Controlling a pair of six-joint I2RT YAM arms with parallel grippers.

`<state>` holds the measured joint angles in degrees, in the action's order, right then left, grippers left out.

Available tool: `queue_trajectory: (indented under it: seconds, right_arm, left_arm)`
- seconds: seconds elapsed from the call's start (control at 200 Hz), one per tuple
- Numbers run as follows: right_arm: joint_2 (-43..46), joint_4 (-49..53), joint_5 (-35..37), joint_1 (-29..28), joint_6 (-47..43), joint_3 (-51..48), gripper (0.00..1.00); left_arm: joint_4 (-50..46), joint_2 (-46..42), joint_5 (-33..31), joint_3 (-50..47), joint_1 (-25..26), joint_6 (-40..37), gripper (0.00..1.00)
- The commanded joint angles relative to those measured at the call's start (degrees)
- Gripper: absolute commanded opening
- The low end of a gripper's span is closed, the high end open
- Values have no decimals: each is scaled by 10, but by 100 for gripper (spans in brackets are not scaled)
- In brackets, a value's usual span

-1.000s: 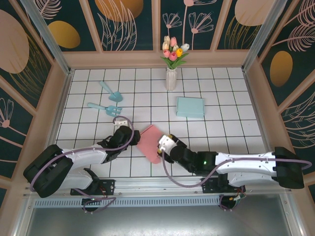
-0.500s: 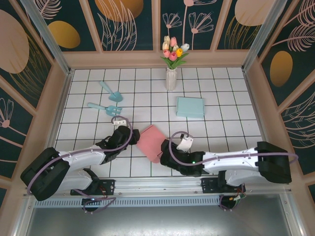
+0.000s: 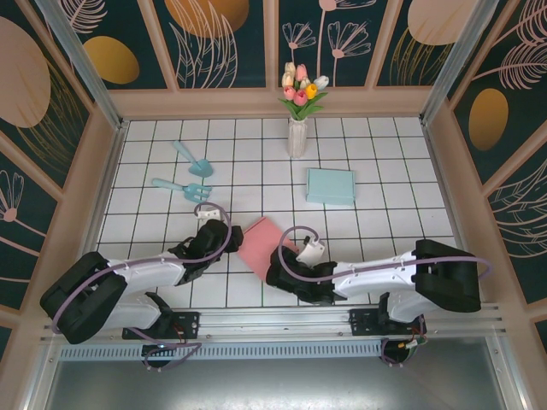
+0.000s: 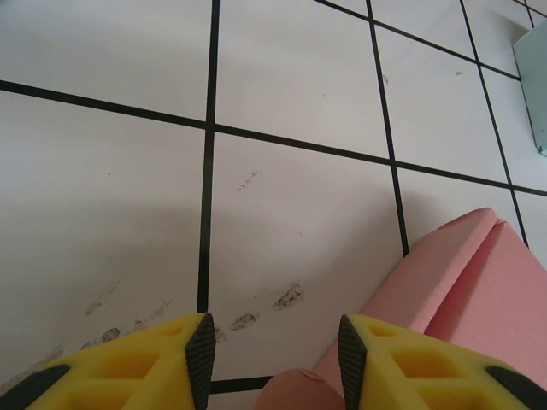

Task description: Fold the paper box

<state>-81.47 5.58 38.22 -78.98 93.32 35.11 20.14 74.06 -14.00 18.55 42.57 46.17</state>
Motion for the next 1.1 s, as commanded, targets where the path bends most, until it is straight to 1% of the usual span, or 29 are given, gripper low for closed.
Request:
queue_trajectory:
  seconds: [0.0,0.15,0.225,0.3,0.4,0.48,0.56,0.641,0.676,0.691,0.716,0.866,0.976,1.041,1.096]
  right_arm:
    - [-7,-49,-27,14,-29,-16,58]
    - [-7,-93,-67,46,-85,-33,53]
    - [-4,-99,-75,60,-107,-43,50]
    - [-4,-93,-88,76,-148,-42,49]
    - [-10,-93,-109,95,-204,-38,47]
    - [-10,-105,-122,106,-238,-46,45]
    - [-7,-115,-136,116,-278,-50,45]
    - [2,-117,-149,129,-325,-48,45]
    - [6,-121,-159,137,-354,-48,45]
    - [8,-122,-163,141,-365,-47,45]
    - [12,-121,-168,144,-385,-45,45]
    - [24,-119,-209,173,-469,-36,46]
    - [15,-116,-239,188,-490,-32,45]
    - [11,-112,-242,193,-497,-29,45]
    - [12,-113,-243,193,-502,-29,46]
  left_arm:
    - [18,0,-3,-13,4,11,45]
    - [14,-9,-4,-13,4,11,45]
    - [8,-19,-8,-11,4,9,45]
    - [-2,-33,-17,-9,4,12,45]
    - [-26,-61,-33,-8,4,33,45]
    - [-58,-102,-46,-9,4,58,46]
    - [-119,-138,-56,8,3,88,51]
    - [-178,-152,-45,33,4,97,64]
    - [-200,-151,-39,43,4,102,67]
    - [-207,-149,-36,46,4,103,71]
    - [-214,-146,-29,49,4,103,73]
    - [-219,-101,15,49,4,120,74]
    - [-234,-53,35,67,4,162,74]
    - [-242,-26,47,81,5,193,74]
    - [-268,-8,49,101,5,215,74]
